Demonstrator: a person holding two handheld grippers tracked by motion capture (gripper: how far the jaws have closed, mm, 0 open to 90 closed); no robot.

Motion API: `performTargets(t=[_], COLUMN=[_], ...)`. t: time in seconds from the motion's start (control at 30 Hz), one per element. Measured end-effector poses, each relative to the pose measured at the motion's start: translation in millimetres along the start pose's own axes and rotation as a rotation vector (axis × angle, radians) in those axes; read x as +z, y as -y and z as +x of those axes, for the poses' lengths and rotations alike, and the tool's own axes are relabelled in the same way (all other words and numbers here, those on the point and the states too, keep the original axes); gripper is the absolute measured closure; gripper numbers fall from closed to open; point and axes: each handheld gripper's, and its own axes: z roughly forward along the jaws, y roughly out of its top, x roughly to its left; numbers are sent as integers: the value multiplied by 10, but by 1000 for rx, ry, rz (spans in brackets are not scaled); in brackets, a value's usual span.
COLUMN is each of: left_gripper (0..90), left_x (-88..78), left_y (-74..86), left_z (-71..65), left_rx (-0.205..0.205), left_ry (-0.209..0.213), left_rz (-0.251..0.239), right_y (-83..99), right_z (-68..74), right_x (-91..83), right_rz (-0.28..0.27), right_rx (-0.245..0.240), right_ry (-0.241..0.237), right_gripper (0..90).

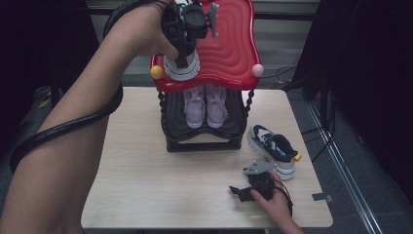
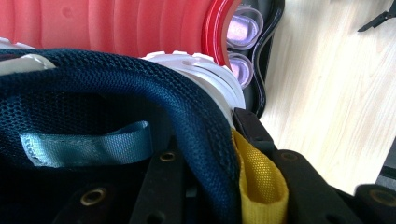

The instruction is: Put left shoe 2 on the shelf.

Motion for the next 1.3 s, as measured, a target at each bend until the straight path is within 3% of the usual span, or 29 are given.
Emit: performTargets(t=[0.17,0.43,1.3], left_gripper=[737,733,702], left_x=[34,116,254], left_y=[-47,-106,-225], left_z=[27,104,229], left_rx=[3,40,47], left_ry=[-16,-34,-29], left_rz=[-2,9,-6], right_y=[1,1,2], right_z=[-3,-4,-5], right_x=[0,0,-2], right_rz=[-1,-1,0], right_rx=[-1,-3,-3], right_ry=[-3,-4,-6], right_gripper=[136,136,136])
